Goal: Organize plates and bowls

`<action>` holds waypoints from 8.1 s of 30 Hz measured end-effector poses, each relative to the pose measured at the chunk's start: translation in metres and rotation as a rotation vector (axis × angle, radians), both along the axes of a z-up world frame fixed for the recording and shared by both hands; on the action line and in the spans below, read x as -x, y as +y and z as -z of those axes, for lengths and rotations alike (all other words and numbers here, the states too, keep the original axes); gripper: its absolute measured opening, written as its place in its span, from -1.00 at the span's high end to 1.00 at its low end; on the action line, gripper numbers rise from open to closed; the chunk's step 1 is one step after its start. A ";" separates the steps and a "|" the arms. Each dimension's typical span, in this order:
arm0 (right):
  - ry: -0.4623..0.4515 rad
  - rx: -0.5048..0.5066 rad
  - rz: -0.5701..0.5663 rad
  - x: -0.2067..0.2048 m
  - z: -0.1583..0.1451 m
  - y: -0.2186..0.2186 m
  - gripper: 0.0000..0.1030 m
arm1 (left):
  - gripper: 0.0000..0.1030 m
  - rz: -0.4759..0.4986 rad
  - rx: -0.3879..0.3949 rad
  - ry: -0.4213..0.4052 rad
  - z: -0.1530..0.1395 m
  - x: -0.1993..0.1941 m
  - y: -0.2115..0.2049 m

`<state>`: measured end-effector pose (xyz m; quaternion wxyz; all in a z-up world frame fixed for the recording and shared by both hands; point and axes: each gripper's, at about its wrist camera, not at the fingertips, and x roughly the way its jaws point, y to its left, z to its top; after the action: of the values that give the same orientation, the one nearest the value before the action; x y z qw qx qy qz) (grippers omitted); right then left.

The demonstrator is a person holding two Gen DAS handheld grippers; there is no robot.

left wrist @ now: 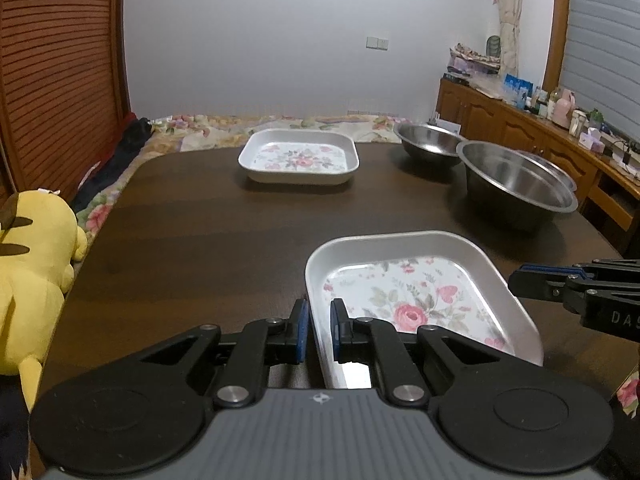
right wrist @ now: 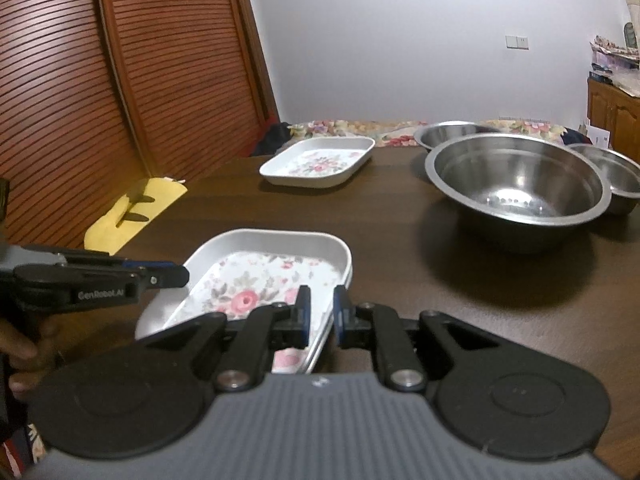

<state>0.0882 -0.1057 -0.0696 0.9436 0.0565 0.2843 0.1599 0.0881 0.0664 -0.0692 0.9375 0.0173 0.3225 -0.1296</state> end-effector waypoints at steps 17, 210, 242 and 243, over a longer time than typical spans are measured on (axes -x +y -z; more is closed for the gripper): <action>-0.062 0.021 0.001 -0.014 -0.031 -0.006 0.72 | 0.70 0.024 -0.005 -0.071 -0.029 -0.027 0.006; 0.080 -0.021 -0.086 -0.015 -0.007 -0.021 0.58 | 0.70 -0.020 0.007 -0.045 -0.002 0.017 0.008; -0.123 0.076 0.219 -0.028 -0.038 -0.148 0.03 | -0.23 0.158 0.037 -0.225 -0.054 -0.035 -0.088; -0.115 0.078 0.225 -0.032 -0.035 -0.150 0.03 | -0.23 0.169 0.036 -0.224 -0.054 -0.039 -0.092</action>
<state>0.1205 -0.2559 -0.0345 0.9718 0.0421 0.2275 0.0449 0.1273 -0.0260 -0.0151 0.9535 0.0420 0.2108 -0.2112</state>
